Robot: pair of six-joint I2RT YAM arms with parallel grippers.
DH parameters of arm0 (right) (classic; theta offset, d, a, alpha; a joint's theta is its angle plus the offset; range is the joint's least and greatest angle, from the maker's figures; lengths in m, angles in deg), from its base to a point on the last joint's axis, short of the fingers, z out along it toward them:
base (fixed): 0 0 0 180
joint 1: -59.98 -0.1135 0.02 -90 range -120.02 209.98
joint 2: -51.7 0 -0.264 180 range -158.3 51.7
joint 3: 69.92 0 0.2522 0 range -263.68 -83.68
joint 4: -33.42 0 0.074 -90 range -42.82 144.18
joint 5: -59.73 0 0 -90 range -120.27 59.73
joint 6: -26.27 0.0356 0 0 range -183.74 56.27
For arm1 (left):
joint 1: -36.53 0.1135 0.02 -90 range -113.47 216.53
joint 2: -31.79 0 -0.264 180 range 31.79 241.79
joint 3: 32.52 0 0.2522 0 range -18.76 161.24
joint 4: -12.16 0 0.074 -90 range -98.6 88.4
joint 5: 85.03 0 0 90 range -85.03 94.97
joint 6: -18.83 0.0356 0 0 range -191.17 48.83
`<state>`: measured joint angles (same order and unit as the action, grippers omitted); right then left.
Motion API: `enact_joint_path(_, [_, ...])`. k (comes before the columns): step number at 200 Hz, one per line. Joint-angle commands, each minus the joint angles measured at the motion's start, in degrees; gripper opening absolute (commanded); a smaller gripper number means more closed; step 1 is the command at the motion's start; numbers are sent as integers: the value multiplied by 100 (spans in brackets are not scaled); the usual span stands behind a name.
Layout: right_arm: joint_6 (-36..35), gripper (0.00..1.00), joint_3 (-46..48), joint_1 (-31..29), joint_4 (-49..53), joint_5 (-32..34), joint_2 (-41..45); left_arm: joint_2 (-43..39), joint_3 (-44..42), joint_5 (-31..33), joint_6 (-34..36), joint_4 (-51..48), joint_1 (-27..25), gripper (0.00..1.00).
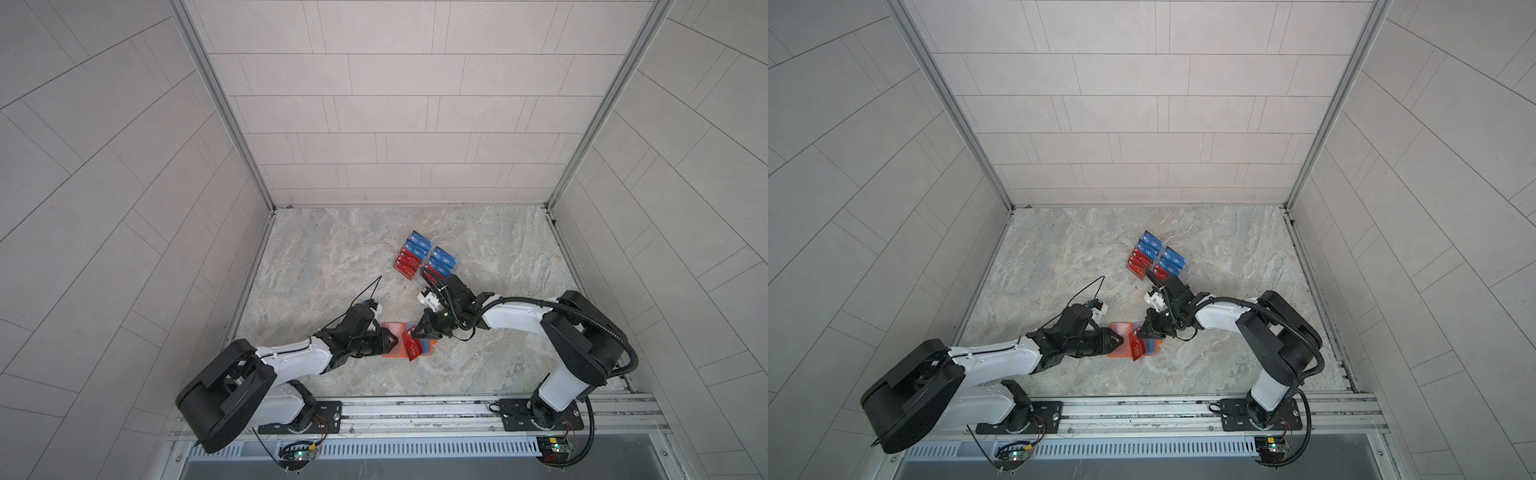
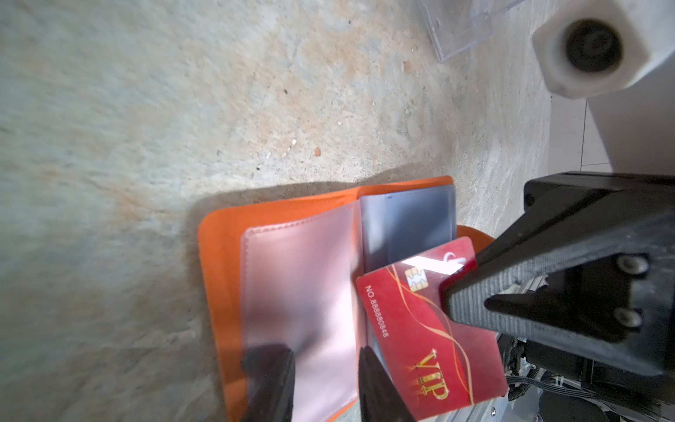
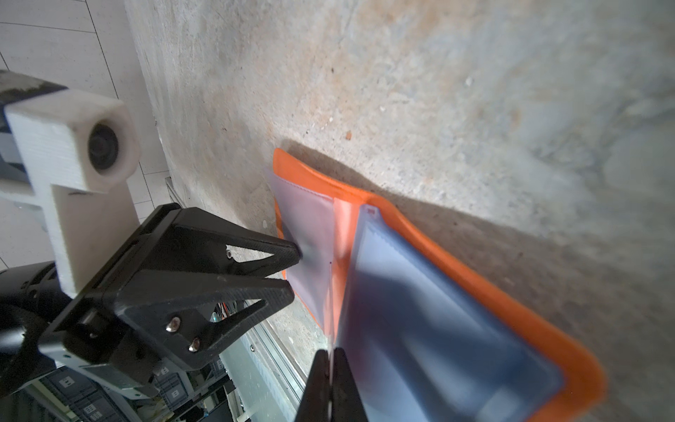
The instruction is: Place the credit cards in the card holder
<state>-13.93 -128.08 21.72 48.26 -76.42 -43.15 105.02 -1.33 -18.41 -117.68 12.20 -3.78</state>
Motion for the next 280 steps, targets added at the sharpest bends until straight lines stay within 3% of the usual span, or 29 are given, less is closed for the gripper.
enact_joint_path(1, [-1,0,44,-19,-81,-21,25,51,-102,52,62,-360,-16,35])
enact_joint_path(280, [153,0,79,-26,-266,212,-110,-98,-100,96,28,-474,-14,35])
